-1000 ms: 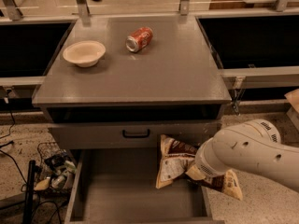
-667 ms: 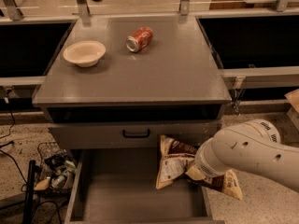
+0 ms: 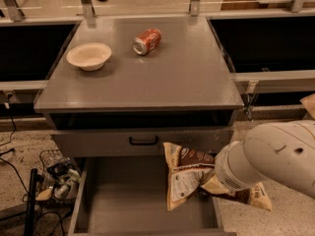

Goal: Pick brown chip bag from middle drawer and place on counter

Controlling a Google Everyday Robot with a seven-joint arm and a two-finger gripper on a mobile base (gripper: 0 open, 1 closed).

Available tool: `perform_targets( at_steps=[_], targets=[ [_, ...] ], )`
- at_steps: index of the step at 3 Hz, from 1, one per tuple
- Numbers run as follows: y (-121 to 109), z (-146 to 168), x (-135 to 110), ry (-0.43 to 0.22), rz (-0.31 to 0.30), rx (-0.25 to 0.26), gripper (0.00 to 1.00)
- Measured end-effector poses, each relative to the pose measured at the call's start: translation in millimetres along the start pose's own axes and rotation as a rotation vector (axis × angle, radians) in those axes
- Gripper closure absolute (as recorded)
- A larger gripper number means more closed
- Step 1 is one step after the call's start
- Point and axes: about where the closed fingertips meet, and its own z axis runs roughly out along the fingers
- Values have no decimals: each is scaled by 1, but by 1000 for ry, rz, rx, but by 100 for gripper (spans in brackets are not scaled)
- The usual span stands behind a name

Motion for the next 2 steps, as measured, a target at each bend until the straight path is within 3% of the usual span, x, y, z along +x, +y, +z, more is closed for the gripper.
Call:
perform_targets(
  at_steps=[1,2],
  targets=[
    [-2,4,1,-6,12,1,100],
    [-23,-9,-8,-56,42,81,100]
  ],
)
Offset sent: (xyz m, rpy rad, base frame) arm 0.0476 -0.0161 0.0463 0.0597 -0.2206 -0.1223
